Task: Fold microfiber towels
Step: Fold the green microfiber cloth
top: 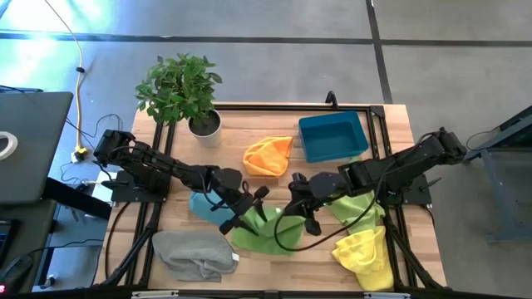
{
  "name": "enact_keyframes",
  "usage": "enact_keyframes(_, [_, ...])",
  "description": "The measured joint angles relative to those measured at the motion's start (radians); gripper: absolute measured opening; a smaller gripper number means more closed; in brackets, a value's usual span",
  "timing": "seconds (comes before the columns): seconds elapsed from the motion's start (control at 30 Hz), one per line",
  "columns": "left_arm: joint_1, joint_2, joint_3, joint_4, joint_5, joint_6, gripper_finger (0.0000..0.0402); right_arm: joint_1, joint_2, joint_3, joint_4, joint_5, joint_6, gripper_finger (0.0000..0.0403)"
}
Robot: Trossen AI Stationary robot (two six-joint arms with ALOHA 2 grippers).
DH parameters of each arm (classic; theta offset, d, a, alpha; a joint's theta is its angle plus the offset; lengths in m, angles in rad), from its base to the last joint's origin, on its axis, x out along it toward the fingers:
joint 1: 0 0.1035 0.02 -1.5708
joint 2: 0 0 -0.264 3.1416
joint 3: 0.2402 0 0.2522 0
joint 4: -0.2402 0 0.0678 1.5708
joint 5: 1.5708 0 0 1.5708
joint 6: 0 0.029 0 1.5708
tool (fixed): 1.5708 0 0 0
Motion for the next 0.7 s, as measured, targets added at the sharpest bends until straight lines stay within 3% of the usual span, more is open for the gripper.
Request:
enact_keyframes(0.47, [-0.025, 0.0, 0.0, -0.325, -0.012, -0.047, 0.0203, -0.003, 0.0, 0.0, -0.018, 0.114, -0.059, 0.0])
enact_keyframes(0.7, [-0.064, 0.015, 0.0, -0.333, -0.014, -0.116, 0.0203, 0.0, 0.0, 0.0, 0.021, 0.124, -0.061, 0.0])
